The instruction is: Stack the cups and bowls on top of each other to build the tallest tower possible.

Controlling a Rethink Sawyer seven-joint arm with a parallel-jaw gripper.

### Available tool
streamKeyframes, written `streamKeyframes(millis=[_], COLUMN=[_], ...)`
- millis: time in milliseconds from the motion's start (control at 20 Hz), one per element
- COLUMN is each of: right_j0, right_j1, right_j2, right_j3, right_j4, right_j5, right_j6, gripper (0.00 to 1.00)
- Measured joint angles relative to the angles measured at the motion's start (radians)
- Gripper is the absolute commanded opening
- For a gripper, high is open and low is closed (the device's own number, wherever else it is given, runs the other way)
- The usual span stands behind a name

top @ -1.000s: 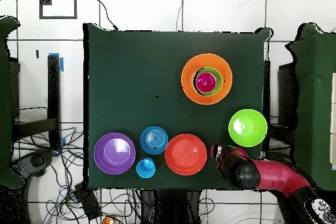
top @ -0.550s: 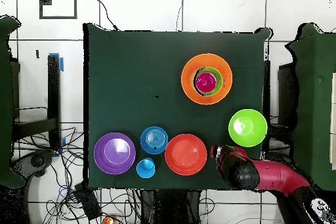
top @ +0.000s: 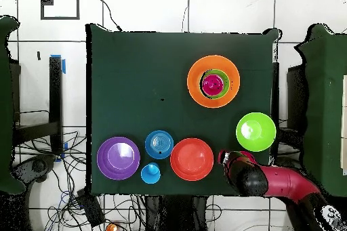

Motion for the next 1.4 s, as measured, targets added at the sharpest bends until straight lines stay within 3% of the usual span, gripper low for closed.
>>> streamKeyframes(millis=[850, 900, 1400], right_j0=[0.002, 0.002, 0.001], right_j1=[-0.006, -0.016, -0.042], right_j2=[0.001, 0.001, 0.001], right_j3=[0.0, 0.0, 0.0], right_j4=[0.0, 0.0, 0.0], right_j5=[0.0, 0.0, 0.0], right_j6=[0.0, 0.0, 0.0], gripper=[0.0, 1.0, 1.0])
